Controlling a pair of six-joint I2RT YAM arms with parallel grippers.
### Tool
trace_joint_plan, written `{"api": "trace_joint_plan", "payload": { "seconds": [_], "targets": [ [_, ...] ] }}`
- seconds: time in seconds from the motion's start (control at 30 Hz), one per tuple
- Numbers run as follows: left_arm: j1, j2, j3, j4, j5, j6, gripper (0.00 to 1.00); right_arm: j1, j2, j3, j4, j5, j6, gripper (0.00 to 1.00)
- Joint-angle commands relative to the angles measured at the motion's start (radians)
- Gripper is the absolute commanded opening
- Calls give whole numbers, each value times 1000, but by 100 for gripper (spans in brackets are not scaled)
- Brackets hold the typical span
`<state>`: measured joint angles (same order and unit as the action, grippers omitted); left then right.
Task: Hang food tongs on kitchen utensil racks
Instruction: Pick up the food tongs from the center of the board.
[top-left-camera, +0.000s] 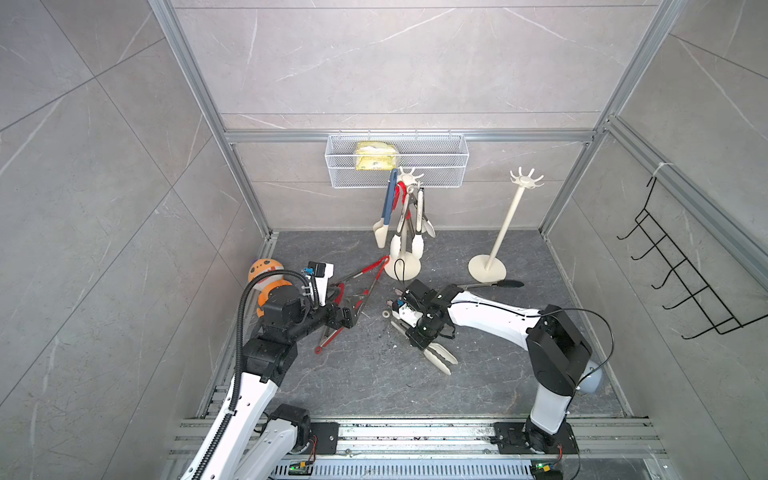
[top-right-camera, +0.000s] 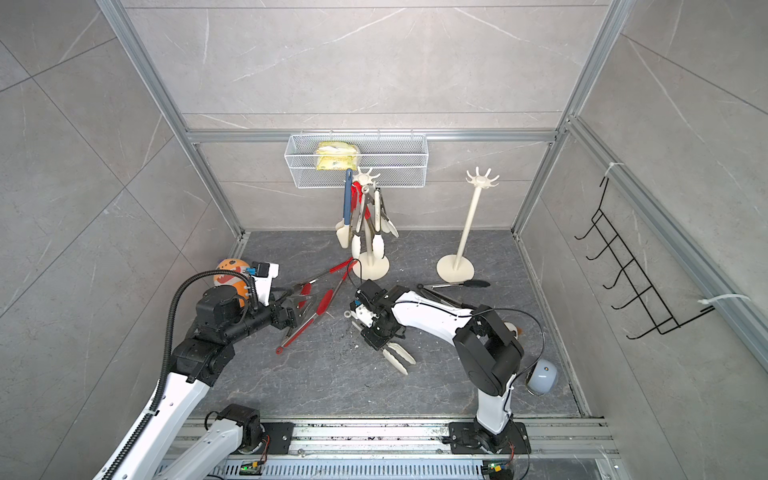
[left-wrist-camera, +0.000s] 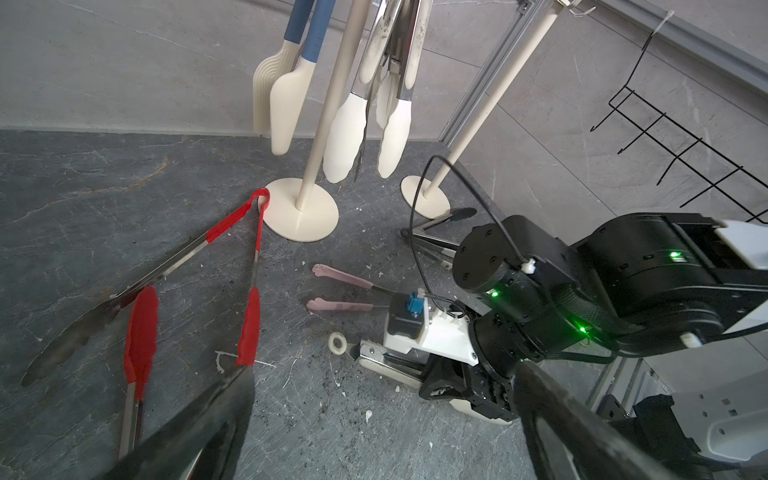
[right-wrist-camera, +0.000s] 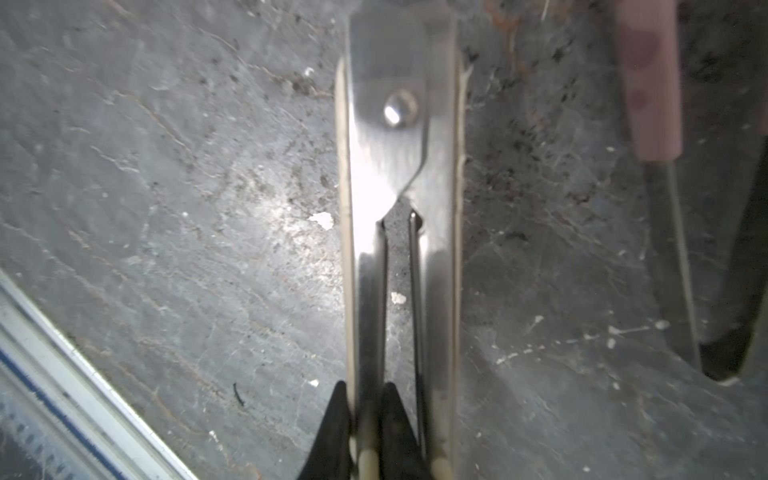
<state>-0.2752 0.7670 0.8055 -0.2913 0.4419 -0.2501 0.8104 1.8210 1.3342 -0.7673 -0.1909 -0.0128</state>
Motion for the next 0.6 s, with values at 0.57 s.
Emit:
{"api": "trace_joint_plan", "payload": {
  "seconds": [0.57],
  "targets": [
    [-2, 10, 41, 64, -10, 9, 100, -282, -158, 329, -102, -178, -123, 0]
  ]
}}
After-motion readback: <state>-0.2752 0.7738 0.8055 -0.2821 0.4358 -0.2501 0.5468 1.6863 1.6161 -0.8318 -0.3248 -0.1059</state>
